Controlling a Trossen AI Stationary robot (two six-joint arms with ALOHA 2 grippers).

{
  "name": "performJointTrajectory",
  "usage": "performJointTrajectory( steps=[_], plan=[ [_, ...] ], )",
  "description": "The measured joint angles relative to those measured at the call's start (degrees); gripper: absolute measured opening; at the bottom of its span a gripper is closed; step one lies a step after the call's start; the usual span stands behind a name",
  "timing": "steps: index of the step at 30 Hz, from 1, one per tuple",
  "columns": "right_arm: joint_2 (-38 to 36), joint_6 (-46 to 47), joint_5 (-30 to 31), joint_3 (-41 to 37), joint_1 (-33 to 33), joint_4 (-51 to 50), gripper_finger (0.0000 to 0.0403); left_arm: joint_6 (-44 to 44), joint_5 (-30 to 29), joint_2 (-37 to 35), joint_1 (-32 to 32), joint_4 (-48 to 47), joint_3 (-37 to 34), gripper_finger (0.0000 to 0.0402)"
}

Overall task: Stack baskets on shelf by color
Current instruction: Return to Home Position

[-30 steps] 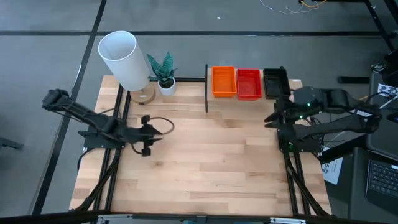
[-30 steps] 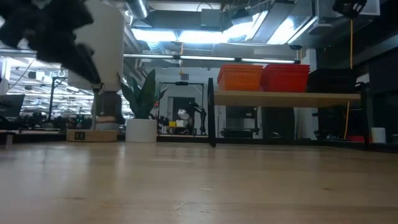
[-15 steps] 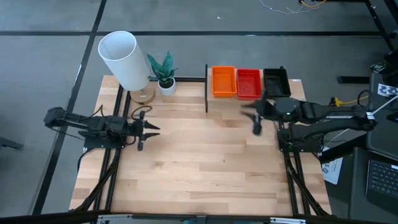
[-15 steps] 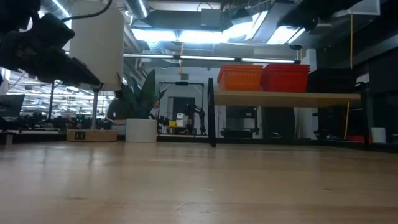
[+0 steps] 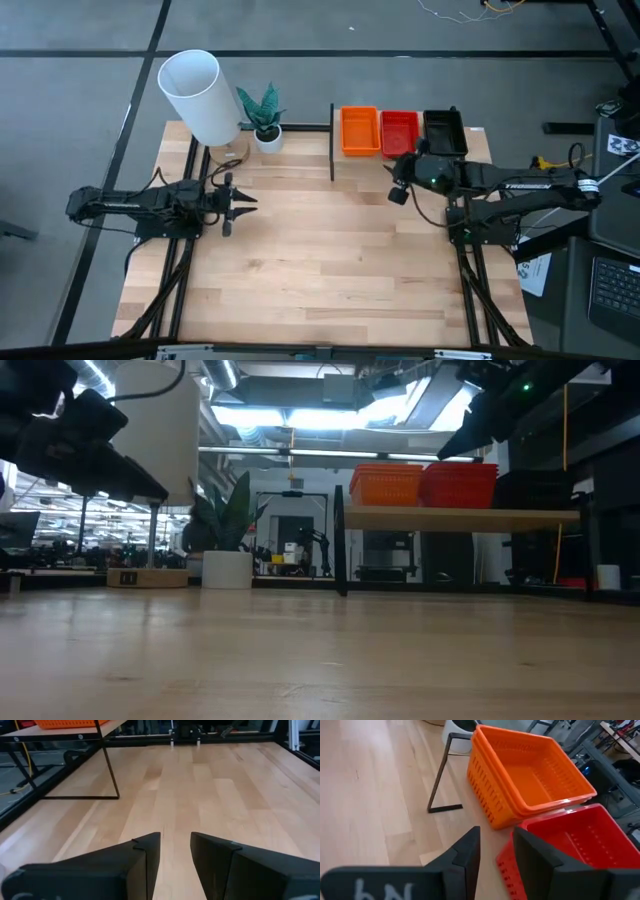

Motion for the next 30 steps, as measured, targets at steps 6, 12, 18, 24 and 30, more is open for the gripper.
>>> performJointTrajectory(
  steps=[6, 12, 18, 24, 30],
  plan=[
    [-0.1, 0.2, 3.9, 0.0, 0.0, -1.5, 0.0116, 0.0, 0.6, 0.0, 1.5, -0.1, 0.0, 0.0101],
    [-0.1, 3.0, 9.6, 0.0, 0.0, -5.7, 0.0116, 1.5, 1.3, 0.0, 2.1, -0.2, 0.0, 0.0101],
    [-0.1, 3.2, 10.3, 0.1, 0.0, -5.8, 0.0116, -0.4, 4.4, 0.0, 2.3, -0.5, 0.0, 0.0101],
    [-0.1, 3.0, 6.8, 0.0, 0.0, -2.5, 0.0116, -0.5, 3.7, 0.0, 2.3, -0.6, 0.0, 0.0101],
    [-0.5, 3.0, 3.3, 0.2, 1.4, 2.7, 0.0116, -1.9, 3.2, 0.0, 2.3, -0.6, 0.0, 0.0101]
  ],
)
